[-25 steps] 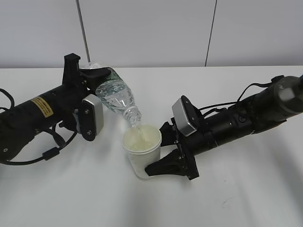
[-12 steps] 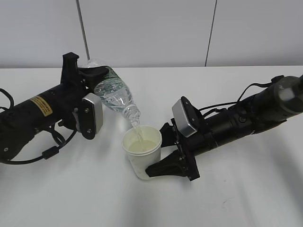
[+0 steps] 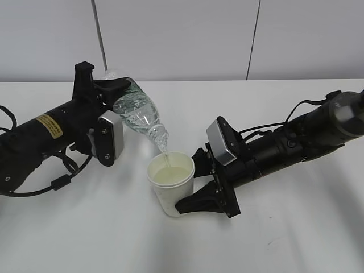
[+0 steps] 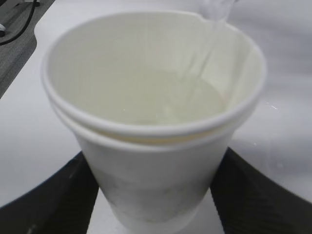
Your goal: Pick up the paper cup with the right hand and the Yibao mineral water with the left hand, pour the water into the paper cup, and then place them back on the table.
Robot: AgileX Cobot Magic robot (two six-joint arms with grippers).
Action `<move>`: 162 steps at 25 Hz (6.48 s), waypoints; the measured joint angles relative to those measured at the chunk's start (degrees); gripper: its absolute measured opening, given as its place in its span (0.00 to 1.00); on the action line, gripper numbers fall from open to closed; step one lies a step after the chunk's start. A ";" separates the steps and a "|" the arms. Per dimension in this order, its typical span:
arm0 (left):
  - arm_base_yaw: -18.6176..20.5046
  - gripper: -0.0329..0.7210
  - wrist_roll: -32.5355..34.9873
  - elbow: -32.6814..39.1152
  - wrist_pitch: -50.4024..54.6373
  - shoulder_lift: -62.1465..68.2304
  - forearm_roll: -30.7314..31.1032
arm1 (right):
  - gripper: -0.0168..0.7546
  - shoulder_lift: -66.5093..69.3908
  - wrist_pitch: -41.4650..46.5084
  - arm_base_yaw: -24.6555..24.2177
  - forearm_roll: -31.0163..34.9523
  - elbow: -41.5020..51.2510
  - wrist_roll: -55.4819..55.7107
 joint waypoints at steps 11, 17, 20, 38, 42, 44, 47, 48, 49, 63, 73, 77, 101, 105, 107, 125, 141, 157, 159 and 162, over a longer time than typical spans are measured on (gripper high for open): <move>0.00 0.43 -22.32 -0.22 -0.17 -0.19 2.25 | 0.68 0.00 0.13 0.00 5.25 0.00 -1.90; 0.00 0.43 -50.66 -0.22 -0.23 -0.47 5.55 | 0.68 0.00 0.17 0.00 6.04 0.00 -2.49; 0.00 0.43 -65.31 -0.22 -0.23 -0.47 5.97 | 0.68 0.00 0.17 0.00 6.38 0.00 -2.49; 0.17 0.43 -93.29 5.44 3.13 -0.47 16.66 | 0.68 -1.70 4.92 -4.72 13.67 0.00 -7.27; 0.16 0.43 -93.29 5.98 3.70 -0.47 16.66 | 0.68 -1.70 9.58 -5.94 18.27 0.00 -11.37; 0.16 0.43 -93.29 6.02 3.74 -0.47 16.66 | 0.68 -1.21 10.62 -6.15 22.30 0.00 -13.55; 0.16 0.43 -93.29 6.02 3.60 -0.26 16.66 | 0.68 -0.16 10.82 -6.28 28.16 0.00 -15.35; 0.16 0.43 -93.29 6.02 2.86 0.23 16.44 | 0.68 0.20 10.97 -6.28 30.06 0.00 -15.84; 0.16 0.43 -93.29 6.02 1.85 0.92 16.23 | 0.68 0.60 10.97 -6.28 31.63 0.00 -16.68; 0.16 0.47 -83.69 6.02 -0.23 8.48 10.77 | 0.68 7.72 3.35 -6.28 49.52 0.00 -24.75; 0.16 0.78 -83.19 6.02 -1.04 8.48 10.17 | 0.85 8.51 0.88 -6.39 50.15 0.00 -24.89; 0.47 0.78 -85.16 6.96 -1.16 8.48 10.36 | 0.88 8.51 0.79 -6.39 50.25 0.00 -22.83; 13.09 0.78 -85.74 10.96 5.51 0.15 1.44 | 0.88 0.23 9.69 -21.70 54.46 6.70 -21.41; 13.14 0.78 -89.43 5.40 16.82 0.00 0.61 | 0.87 -2.79 20.44 -22.23 53.42 3.20 -15.27; 13.14 0.78 -91.74 2.06 25.42 -0.96 0.53 | 0.86 -3.32 27.16 -22.37 49.19 0.78 -10.33; 10.74 0.73 -90.28 -30.36 114.96 -8.45 -7.39 | 0.82 -3.49 36.59 -22.37 -9.00 -15.60 63.92; 10.74 0.72 -88.97 -7.36 118.58 -36.21 -14.62 | 0.79 -3.49 34.23 -22.37 -9.71 -15.87 66.55; 10.74 0.72 -88.97 12.81 113.56 -73.95 -21.37 | 0.79 -3.49 34.23 -22.37 -9.71 -15.87 66.68; 10.74 0.72 -88.97 13.65 111.93 -77.72 -21.57 | 0.79 -3.49 34.23 -22.37 -9.71 -15.87 66.68; 10.74 0.72 -88.97 13.91 111.19 -82.20 -21.57 | 0.79 -3.49 34.23 -22.37 -9.71 -15.87 66.68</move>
